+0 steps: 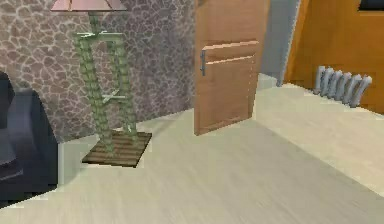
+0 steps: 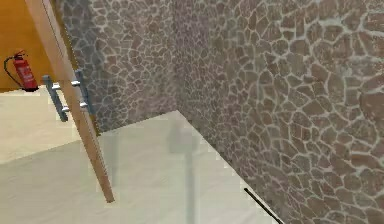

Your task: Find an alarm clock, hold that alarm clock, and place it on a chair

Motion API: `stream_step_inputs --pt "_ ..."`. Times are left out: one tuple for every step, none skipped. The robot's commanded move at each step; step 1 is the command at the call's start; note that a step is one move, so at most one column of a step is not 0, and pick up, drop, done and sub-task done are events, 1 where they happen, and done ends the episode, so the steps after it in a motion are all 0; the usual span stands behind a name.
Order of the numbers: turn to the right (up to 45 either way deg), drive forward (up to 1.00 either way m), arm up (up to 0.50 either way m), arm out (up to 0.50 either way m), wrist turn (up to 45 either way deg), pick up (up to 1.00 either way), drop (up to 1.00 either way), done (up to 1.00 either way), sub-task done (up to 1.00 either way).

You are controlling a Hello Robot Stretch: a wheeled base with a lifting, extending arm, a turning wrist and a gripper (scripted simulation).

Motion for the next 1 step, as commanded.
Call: stream_step_inputs --pt "-45.0 0.00 0.00 0.00 0.0 0.00 0.00 0.00 0.00"
